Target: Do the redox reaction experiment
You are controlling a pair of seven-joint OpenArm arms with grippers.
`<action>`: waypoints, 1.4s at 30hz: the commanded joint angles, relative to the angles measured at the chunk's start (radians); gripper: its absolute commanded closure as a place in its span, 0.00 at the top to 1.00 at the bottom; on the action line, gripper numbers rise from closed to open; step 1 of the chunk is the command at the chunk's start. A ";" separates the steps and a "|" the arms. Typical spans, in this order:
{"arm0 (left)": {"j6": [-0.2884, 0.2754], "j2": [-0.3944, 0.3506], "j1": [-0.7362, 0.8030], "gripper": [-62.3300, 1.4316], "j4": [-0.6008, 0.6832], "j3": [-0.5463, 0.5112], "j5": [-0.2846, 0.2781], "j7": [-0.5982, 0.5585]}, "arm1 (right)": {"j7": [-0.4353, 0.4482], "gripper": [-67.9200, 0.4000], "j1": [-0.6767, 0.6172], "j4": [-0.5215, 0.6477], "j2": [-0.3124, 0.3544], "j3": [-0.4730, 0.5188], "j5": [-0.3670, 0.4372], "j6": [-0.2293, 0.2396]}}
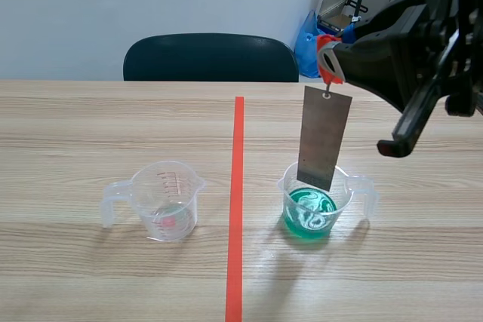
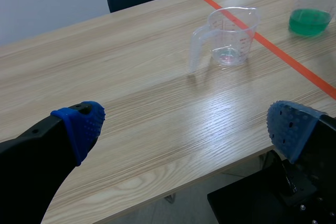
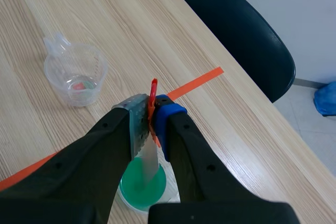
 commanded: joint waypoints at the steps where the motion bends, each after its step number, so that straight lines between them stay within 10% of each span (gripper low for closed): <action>1: 0.002 0.002 0.002 1.00 0.010 -0.001 -0.006 -0.017 | 0.004 0.02 0.012 0.022 0.006 0.023 0.008 -0.008; 42: 0.002 0.002 0.002 1.00 0.010 -0.001 -0.006 -0.017 | -0.046 0.02 0.012 0.055 0.006 0.094 0.067 -0.008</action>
